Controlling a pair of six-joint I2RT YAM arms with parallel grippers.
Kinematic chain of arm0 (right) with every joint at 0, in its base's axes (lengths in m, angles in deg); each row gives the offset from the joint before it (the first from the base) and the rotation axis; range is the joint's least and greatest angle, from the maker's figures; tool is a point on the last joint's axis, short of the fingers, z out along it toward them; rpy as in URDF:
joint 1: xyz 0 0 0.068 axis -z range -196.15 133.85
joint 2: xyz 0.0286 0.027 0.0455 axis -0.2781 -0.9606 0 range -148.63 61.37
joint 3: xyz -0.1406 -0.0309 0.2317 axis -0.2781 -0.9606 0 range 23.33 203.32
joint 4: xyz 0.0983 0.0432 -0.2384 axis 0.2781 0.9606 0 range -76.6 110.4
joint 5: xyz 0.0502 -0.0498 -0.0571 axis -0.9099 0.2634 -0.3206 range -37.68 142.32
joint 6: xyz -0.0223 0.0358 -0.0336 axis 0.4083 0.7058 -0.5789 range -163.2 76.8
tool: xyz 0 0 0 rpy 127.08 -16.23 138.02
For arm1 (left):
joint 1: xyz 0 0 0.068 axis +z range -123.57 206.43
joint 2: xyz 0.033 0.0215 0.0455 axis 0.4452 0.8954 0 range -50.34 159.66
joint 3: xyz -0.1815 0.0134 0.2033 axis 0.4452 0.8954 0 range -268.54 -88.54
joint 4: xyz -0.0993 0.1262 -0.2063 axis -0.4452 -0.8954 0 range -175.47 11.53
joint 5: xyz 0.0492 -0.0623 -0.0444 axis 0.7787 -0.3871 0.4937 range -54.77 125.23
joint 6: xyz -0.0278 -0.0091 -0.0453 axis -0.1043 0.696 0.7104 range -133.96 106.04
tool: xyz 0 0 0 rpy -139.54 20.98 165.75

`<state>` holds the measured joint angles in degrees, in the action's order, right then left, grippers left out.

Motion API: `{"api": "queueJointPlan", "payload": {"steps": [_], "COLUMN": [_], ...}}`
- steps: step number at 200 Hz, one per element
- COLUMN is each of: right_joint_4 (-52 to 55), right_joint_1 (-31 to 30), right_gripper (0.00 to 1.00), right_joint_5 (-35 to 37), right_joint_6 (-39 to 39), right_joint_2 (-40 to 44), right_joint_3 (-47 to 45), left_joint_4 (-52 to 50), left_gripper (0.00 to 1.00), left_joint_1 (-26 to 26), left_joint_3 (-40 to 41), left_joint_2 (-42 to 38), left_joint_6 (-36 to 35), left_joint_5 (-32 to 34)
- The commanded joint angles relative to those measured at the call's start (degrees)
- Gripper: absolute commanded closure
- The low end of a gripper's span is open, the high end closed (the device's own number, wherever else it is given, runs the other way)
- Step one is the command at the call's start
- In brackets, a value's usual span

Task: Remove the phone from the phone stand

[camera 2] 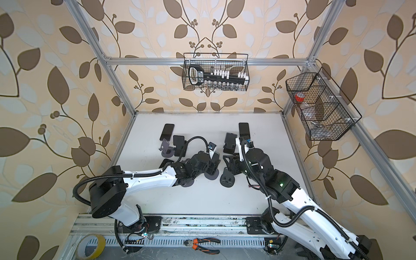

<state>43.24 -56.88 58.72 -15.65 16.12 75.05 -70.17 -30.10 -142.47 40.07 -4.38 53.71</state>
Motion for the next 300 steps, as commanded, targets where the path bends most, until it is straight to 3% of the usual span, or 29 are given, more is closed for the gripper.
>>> {"api": "queueJointPlan", "payload": {"steps": [1, 300], "right_joint_4": [0.38, 1.18], "right_joint_1": [0.21, 0.2], "right_gripper": [0.44, 0.44], "right_joint_5": [0.46, -0.32], "right_joint_6": [0.66, 2.12], "right_joint_2": [0.82, 1.66], "right_joint_3": [-0.77, -0.32], "left_joint_4": [0.85, 1.2], "left_gripper": [0.32, 0.35], "left_joint_1": [0.37, 0.41], "left_joint_3": [-1.12, -1.69], "left_joint_2": [-2.42, -5.16], "left_joint_6": [0.87, -0.93], "left_joint_5": [-0.55, -1.08]}}
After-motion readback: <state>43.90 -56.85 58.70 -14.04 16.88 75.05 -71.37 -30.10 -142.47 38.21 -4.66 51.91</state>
